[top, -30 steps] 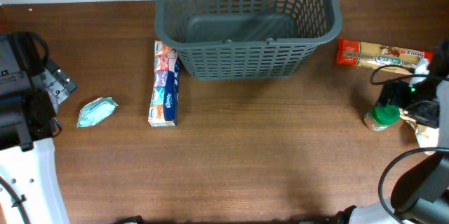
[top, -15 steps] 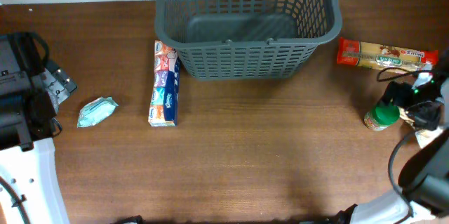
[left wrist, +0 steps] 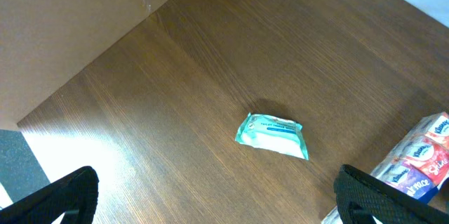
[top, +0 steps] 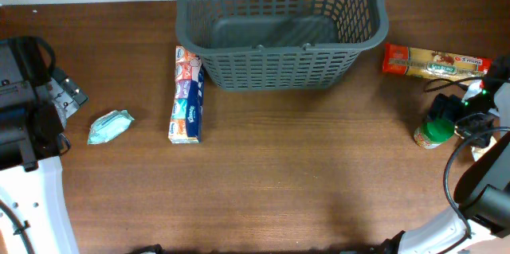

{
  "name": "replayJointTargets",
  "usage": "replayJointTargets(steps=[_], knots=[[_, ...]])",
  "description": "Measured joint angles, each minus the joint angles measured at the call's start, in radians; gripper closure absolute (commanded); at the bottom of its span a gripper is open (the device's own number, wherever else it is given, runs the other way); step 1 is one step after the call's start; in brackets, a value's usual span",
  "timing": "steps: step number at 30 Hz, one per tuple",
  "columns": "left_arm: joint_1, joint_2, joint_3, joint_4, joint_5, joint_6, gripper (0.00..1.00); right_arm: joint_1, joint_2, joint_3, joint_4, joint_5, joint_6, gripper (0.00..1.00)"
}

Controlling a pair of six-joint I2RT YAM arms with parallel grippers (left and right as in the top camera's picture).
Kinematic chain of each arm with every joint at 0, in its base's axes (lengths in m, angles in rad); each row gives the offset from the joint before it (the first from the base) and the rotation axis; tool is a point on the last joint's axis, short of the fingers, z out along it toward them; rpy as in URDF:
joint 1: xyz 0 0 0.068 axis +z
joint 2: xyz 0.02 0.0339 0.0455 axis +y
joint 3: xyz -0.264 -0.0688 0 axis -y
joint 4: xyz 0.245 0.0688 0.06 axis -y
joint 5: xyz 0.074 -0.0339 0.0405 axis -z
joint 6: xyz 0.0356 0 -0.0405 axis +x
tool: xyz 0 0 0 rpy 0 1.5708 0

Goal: Pack container
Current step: 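Move the right gripper down over the green-capped jar, then close the right gripper around the green-capped jar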

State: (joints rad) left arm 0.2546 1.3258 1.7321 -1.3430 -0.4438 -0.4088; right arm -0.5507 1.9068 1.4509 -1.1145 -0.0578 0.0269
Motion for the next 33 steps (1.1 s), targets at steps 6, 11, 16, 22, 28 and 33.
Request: replayJointTargets(steps=[6,11,16,22,28,33], knots=[[0.0,0.0,0.0,0.0,0.0,0.0,0.01,0.08,0.0,0.0,0.016,0.041,0.0,0.01],[0.0,0.0,0.0,0.0,0.0,0.0,0.01,0.141,0.001,0.0,0.02,0.114,0.0,0.01],[0.0,0.0,0.0,0.0,0.0,0.0,0.01,0.136,0.002,0.0,0.02,0.155,0.0,0.01],[0.0,0.0,0.0,0.0,0.0,0.0,0.01,0.128,0.002,0.0,0.02,0.175,0.0,0.01],[0.0,0.0,0.0,0.0,0.0,0.0,0.01,0.128,0.002,0.0,0.02,0.177,0.001,0.01],[0.0,0.0,0.0,0.0,0.0,0.0,0.01,0.128,0.002,-0.002,0.024,0.173,0.001,0.01]])
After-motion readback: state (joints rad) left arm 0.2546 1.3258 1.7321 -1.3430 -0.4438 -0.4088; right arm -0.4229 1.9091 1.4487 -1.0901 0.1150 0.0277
